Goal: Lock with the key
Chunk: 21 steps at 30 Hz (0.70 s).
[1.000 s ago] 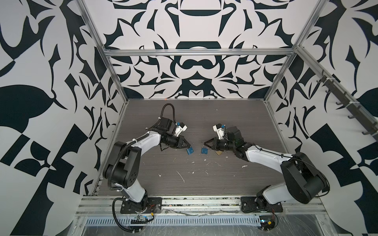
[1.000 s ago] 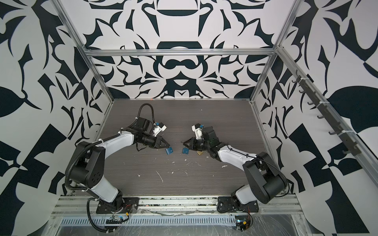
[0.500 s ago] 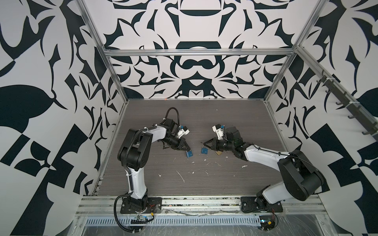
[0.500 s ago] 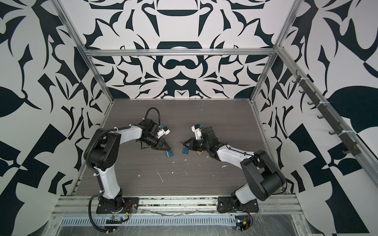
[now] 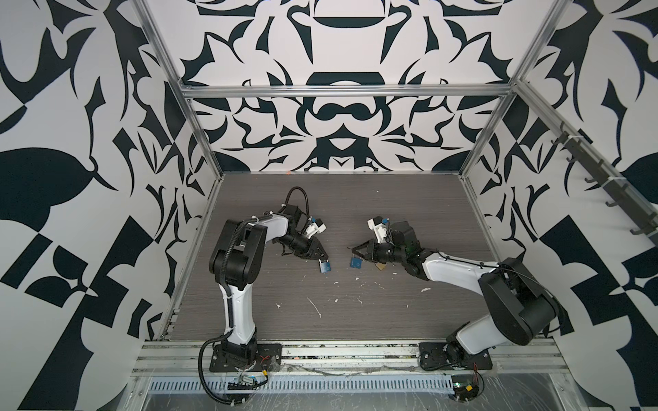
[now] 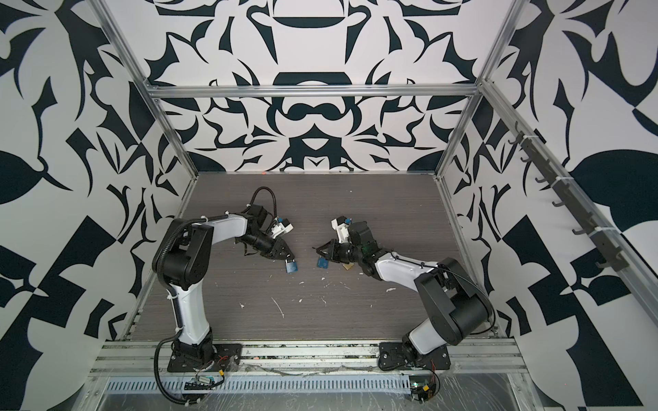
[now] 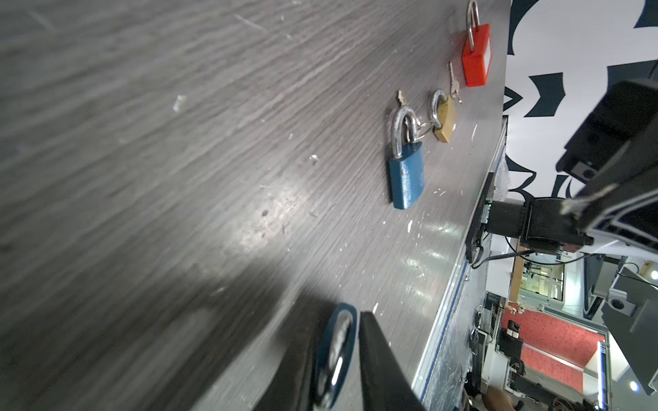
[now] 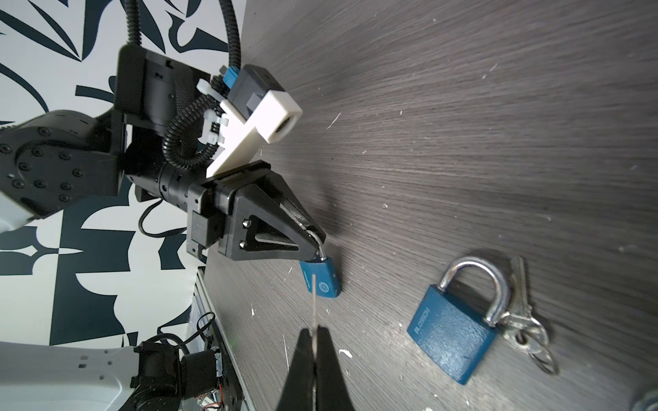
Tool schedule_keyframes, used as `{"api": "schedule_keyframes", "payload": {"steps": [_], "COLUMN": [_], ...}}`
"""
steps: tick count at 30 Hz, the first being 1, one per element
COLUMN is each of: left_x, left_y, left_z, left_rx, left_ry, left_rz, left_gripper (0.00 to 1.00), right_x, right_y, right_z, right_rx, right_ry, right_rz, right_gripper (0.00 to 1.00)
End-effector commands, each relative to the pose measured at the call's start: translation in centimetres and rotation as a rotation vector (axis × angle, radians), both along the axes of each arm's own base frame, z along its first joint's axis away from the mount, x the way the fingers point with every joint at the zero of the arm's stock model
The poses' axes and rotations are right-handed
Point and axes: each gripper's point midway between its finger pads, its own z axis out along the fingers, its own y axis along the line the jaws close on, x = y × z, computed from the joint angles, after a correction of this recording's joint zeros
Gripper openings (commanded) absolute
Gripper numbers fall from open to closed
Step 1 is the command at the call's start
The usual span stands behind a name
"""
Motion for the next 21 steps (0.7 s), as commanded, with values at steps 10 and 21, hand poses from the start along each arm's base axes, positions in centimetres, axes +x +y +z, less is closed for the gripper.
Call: {"api": "schedule_keyframes", "payload": {"steps": [10, 21], "left_x": [2.7, 5.1], "left_y": [0.0, 2.1], "left_z": [0.9, 8.2], "left_rx": [0.029, 0.068], "left_ry": [-0.037, -0.382], "left_rz": [0.028, 0.37], "left_gripper": [0.38, 0.7], "right_x": [0.4, 1.4], "right_y": [3.2, 3.0], "right_z": [-1.3, -4.2], "right_rx": [-0.106, -0.23], "right_ry": [-0.034, 0.002], "right_rz": [-0.049, -0.18], "right_gripper": [0.0, 0.0]}}
